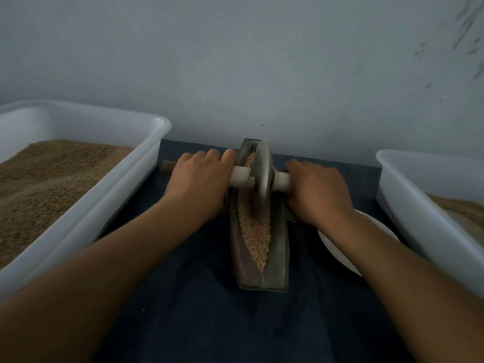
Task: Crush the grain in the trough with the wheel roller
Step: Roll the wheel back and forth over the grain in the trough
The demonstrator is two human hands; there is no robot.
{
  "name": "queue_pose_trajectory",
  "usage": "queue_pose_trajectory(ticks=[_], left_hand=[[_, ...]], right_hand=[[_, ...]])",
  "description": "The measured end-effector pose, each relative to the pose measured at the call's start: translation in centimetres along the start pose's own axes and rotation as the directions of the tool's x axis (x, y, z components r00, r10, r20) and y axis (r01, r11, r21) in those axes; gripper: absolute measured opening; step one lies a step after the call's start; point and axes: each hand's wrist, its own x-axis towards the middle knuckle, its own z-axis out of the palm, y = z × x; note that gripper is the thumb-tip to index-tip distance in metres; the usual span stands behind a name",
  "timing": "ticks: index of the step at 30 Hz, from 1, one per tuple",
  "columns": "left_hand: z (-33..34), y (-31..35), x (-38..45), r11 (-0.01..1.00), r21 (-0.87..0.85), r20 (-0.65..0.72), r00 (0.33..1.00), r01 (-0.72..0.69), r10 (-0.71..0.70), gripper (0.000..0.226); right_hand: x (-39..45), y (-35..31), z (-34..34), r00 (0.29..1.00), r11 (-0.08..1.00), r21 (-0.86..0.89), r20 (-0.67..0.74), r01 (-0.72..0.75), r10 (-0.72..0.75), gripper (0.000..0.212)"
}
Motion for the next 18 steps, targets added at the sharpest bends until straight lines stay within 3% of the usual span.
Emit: queue_pose_trajectory(ticks=[8,13,18], left_hand=[[0.9,-0.5,3.9,0.997,-0.012,0.013,0.997,0.077,-0.077,0.046],[1.1,-0.4,3.5,0.996,0.009,0.029,0.996,0.089,-0.089,0.032],[0.2,-0.2,1.1,0.996,0.017,0.078,0.993,0.088,-0.089,0.044]], right_hand=[[4.7,1.2,1.2,0.982,0.995,0.041,0.172,-0.086,0.078,0.024],[4.0,0.9,1.1,0.991,0.997,0.001,0.115,-0.074,0.073,0.02],[1.8,-0.1,0.0,1.0,0.999,-0.024,0.019,-0.022,0.023,0.019]])
